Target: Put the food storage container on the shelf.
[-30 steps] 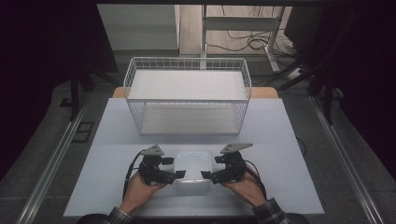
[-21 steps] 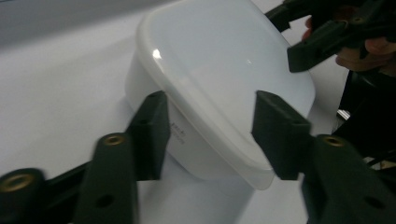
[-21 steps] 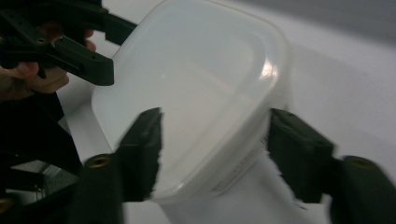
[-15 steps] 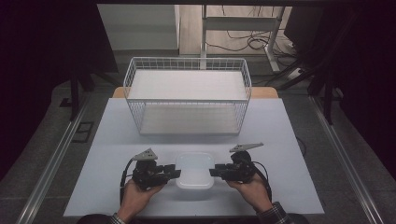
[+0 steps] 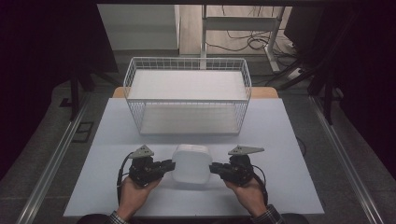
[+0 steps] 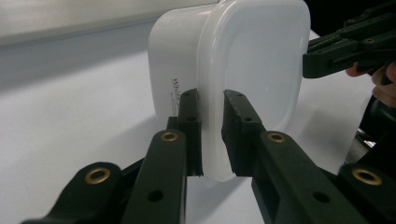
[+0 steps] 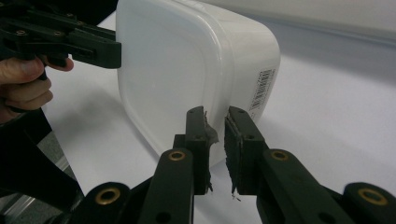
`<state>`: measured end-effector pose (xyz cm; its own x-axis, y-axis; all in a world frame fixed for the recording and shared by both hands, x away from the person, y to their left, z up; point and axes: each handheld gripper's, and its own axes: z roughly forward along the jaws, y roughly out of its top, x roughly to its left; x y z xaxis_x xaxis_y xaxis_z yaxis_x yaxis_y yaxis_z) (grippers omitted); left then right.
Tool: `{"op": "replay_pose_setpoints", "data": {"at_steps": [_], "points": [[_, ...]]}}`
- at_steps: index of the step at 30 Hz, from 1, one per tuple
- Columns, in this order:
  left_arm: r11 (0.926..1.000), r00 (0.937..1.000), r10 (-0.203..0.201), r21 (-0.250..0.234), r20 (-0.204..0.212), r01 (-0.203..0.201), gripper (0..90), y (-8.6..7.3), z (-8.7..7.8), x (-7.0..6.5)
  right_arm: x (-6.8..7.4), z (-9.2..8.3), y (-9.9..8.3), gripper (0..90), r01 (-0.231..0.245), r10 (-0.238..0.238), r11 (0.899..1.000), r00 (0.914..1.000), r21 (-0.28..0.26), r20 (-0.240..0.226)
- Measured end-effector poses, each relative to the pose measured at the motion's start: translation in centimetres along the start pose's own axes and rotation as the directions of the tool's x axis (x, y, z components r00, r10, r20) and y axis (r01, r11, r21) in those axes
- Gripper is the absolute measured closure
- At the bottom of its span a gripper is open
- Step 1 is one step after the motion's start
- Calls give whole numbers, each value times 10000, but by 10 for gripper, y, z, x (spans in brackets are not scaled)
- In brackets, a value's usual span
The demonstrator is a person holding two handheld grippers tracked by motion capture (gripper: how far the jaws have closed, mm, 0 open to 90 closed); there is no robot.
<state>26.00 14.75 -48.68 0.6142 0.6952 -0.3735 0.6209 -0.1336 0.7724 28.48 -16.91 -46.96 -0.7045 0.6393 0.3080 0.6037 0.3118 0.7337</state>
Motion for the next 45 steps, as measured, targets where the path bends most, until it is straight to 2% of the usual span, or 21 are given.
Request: {"op": "replay_pose_setpoints", "data": {"at_steps": [4, 11, 27, 32, 39, 43, 45], "points": [[10000, 10000, 68, -72, 68, -67, 786, 6, -1, 2, -1, -2, 5, 790, 155, -155, 9998, 9999, -135, 0], [9993, 9997, 198, -311, -161, -203, 787, 24, -2, 8, -7, 1, 26, 788, 548, -540, 9977, 9983, -392, 199], [9969, 9983, 211, -745, -543, -251, 787, 53, 12, 25, -27, 13, 60, 783, 665, -607, 9944, 9956, -826, 710], [9951, 9973, 253, -937, -694, -318, 786, 66, 19, 34, -35, 18, 72, 780, 724, -643, 9932, 9940, -913, 888], [9922, 9963, 306, -1184, -808, -401, 785, 73, 30, 47, -48, 31, 86, 774, 823, -696, 9917, 9895, -986, 1265], [9915, 9961, 204, -1259, -856, -311, 783, 74, 37, 55, -52, 38, 91, 772, 846, -700, 9916, 9871, -976, 1441], [9912, 9959, 18, -1320, -901, -138, 781, 74, 41, 61, -54, 42, 93, 772, 848, -693, 9914, 9862, -992, 1507]]}}
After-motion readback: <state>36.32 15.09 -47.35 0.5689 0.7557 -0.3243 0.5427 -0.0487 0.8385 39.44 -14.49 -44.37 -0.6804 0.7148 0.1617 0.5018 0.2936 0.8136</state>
